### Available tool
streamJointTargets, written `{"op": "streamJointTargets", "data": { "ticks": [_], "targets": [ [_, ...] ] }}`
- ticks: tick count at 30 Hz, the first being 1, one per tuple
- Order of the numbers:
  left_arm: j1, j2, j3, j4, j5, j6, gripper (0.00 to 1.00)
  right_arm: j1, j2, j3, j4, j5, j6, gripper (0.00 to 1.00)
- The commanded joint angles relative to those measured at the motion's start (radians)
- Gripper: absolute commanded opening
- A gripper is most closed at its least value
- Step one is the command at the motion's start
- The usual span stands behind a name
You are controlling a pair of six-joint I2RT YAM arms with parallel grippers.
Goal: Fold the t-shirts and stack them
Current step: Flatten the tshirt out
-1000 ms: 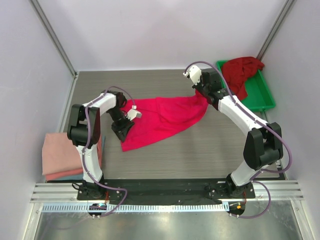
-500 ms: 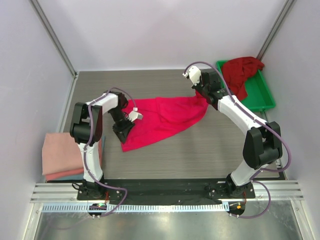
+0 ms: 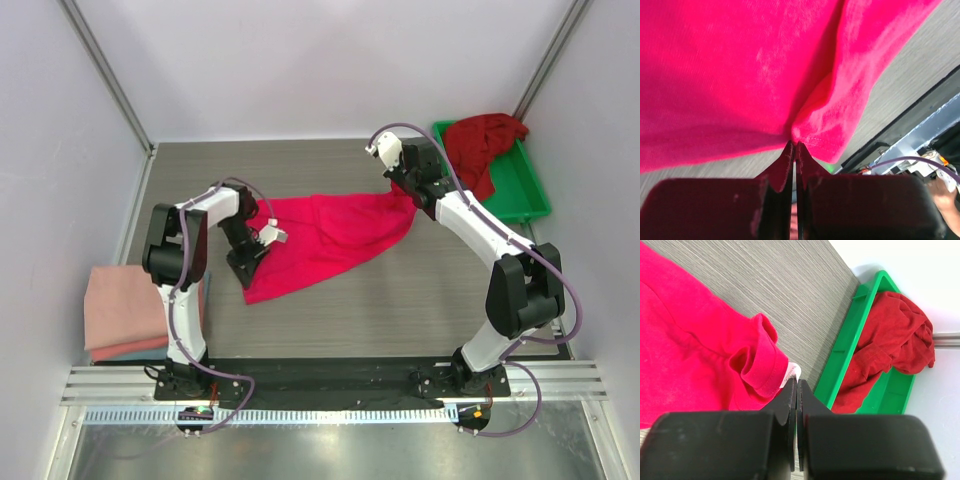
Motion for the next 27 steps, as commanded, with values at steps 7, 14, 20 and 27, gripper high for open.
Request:
{"op": "streamJointTargets", "data": {
  "ticks": [7, 14, 20, 27],
  "targets": [
    [0.107, -0.242, 0.287, -0.157, -0.04, 0.042, 0.0, -0.031, -0.044, -0.038, 0.058, 0.046, 0.087, 0.01],
    [0.112, -0.331, 0.289, -0.237, -0.08, 0.08, 0.0, -0.105, -0.135, -0.227, 0.046, 0.062, 0.055, 0.01],
    [0.111, -0.376, 0.157, -0.304, 0.003, 0.117, 0.0, -0.117, -0.181, -0.302, -0.034, -0.012, 0.044, 0.2],
    [0.108, -0.387, 0.068, -0.288, 0.042, 0.102, 0.0, -0.119, 0.036, 0.09, -0.204, -0.446, 0.132, 0.45]
  ]
}}
